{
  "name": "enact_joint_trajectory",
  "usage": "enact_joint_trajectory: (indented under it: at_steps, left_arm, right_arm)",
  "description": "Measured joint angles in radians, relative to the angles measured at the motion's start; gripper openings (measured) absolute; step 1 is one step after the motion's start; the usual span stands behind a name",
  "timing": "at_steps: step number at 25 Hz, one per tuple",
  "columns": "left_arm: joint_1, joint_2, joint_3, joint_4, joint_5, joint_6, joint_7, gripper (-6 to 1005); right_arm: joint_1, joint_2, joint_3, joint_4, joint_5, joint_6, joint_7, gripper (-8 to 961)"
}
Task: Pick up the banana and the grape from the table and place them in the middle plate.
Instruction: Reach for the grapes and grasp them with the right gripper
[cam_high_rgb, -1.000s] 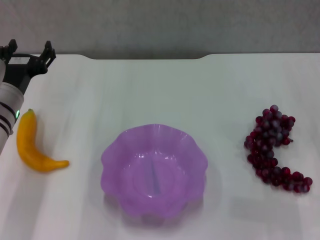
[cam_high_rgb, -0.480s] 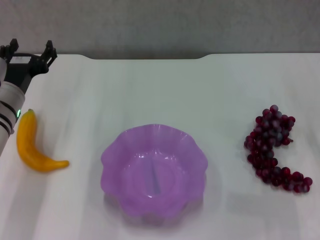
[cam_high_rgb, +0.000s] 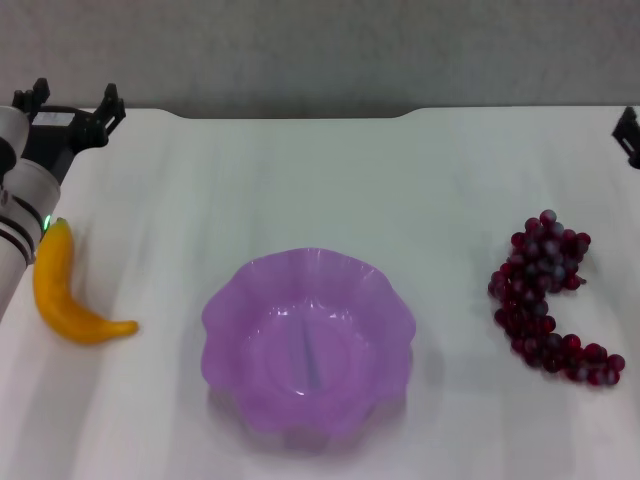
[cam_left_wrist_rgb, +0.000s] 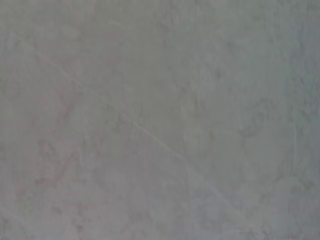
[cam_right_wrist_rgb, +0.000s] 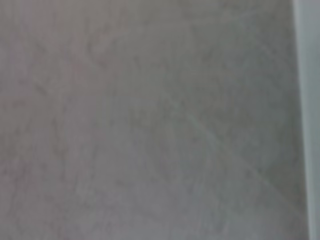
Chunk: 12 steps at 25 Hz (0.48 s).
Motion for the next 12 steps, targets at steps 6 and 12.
enact_joint_trajectory:
  at_steps: [6, 12]
  left_arm:
    - [-0.004, -0.001, 0.000, -0.002, 0.000, -0.003, 0.010, 894]
    - [-0.010, 0.000, -0.002, 0.000, 0.000, -0.019, 0.012, 894]
  right_arm:
    - [0.037, -0.004, 0.007, 0.027, 0.000, 0.057, 0.001, 865]
    - [0.052, 0.002, 0.002, 0.031, -0.001, 0.073, -0.019, 864]
